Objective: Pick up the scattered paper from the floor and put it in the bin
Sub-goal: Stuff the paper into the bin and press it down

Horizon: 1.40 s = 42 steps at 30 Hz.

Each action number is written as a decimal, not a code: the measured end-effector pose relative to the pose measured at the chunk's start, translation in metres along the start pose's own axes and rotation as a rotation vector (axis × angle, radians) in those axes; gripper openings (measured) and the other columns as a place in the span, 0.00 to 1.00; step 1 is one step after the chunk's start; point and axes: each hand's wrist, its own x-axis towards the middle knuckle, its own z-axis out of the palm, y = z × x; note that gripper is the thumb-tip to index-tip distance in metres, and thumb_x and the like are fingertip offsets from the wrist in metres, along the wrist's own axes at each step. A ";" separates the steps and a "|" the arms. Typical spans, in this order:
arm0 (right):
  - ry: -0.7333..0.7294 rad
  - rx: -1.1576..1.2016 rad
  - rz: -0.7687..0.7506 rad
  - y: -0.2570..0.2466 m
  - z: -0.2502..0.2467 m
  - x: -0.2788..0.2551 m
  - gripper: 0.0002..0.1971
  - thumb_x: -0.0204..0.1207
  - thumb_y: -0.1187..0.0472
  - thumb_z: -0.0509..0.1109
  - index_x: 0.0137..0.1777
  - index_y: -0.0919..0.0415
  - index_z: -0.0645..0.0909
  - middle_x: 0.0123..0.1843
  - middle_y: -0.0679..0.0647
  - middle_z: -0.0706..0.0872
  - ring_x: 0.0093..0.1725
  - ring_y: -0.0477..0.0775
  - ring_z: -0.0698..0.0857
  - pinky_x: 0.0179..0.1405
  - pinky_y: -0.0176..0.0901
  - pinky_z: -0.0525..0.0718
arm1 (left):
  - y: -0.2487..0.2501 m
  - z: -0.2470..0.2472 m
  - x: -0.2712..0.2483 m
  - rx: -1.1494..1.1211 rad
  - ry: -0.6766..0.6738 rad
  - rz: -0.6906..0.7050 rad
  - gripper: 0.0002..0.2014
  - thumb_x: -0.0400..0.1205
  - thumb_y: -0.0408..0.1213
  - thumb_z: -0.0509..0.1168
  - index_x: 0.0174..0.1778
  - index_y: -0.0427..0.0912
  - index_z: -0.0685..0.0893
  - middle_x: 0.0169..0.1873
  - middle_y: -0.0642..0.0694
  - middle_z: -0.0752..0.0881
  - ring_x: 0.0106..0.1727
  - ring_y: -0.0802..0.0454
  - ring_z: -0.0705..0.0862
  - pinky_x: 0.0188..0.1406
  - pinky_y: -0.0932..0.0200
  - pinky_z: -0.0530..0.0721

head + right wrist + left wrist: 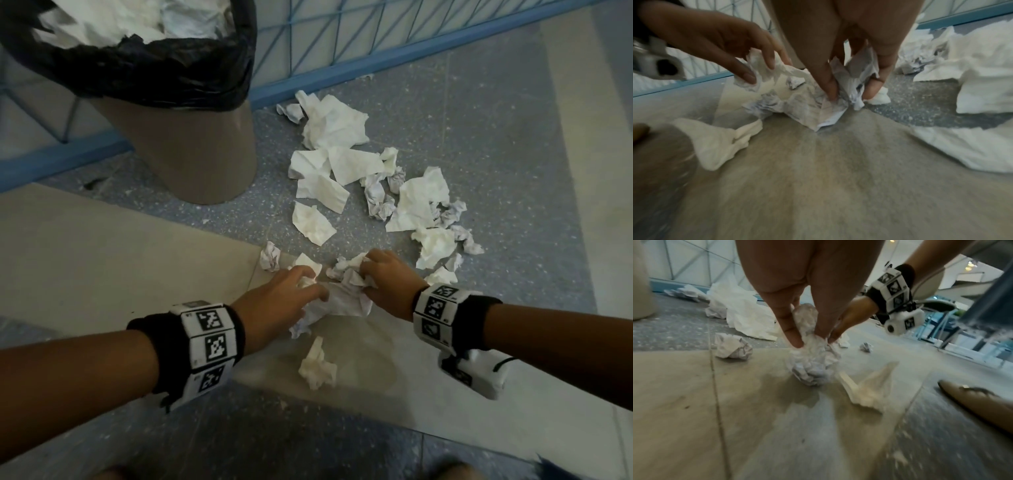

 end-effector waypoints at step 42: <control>0.229 -0.240 -0.173 -0.195 -0.253 0.151 0.14 0.78 0.64 0.65 0.61 0.66 0.82 0.60 0.66 0.82 0.65 0.65 0.79 0.64 0.46 0.76 | -0.085 -0.281 -0.024 0.176 0.499 -0.569 0.16 0.80 0.45 0.64 0.57 0.38 0.84 0.60 0.38 0.85 0.63 0.39 0.80 0.63 0.49 0.76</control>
